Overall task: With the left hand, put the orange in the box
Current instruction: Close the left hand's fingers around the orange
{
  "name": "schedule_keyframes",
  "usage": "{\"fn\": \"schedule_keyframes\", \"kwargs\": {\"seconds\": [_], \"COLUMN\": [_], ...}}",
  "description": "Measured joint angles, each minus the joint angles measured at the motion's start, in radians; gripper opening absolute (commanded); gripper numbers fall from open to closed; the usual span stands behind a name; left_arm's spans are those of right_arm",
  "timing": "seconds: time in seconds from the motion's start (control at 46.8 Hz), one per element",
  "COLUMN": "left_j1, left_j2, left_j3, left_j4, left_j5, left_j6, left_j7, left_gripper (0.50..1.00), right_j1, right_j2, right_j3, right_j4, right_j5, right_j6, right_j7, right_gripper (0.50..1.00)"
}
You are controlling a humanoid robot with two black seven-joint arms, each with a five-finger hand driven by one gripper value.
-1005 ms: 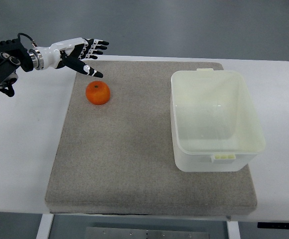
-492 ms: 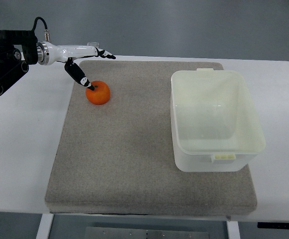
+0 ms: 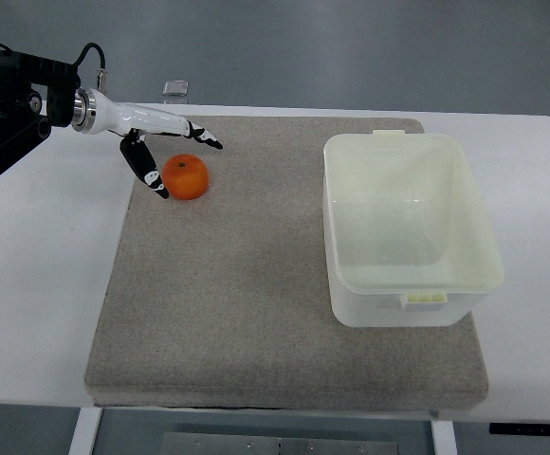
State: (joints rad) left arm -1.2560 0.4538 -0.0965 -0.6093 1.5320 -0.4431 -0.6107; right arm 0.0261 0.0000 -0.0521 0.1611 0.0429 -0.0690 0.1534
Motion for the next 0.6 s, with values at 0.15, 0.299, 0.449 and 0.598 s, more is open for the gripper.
{"fn": "schedule_keyframes", "kwargs": {"seconds": [0.15, 0.299, 0.449, 0.598], "left_j1": [0.001, -0.003, -0.003, -0.003], "left_j2": [-0.002, -0.008, -0.015, -0.020], "left_j3": [0.032, 0.083, 0.121, 0.146], "left_j4": [0.008, 0.008, 0.008, 0.008], "left_j5": [0.023, 0.028, 0.033, 0.045], "left_j6": [0.081, 0.141, 0.166, 0.178], "left_j7": [0.000, 0.000, 0.000, 0.000], "left_gripper": [0.984, 0.984, 0.984, 0.984], "right_j1": [0.000, 0.000, 0.000, 0.000], "right_j2": [0.000, 0.000, 0.000, 0.000], "right_j3": [0.000, 0.000, 0.000, 0.000], "right_j4": [0.000, 0.000, 0.000, 0.000], "right_j5": [0.000, 0.000, 0.000, 0.000], "right_j6": [0.000, 0.000, 0.000, 0.000], "right_j7": [0.000, 0.000, 0.000, 0.000], "right_gripper": [0.926, 0.926, 0.926, 0.926]}}
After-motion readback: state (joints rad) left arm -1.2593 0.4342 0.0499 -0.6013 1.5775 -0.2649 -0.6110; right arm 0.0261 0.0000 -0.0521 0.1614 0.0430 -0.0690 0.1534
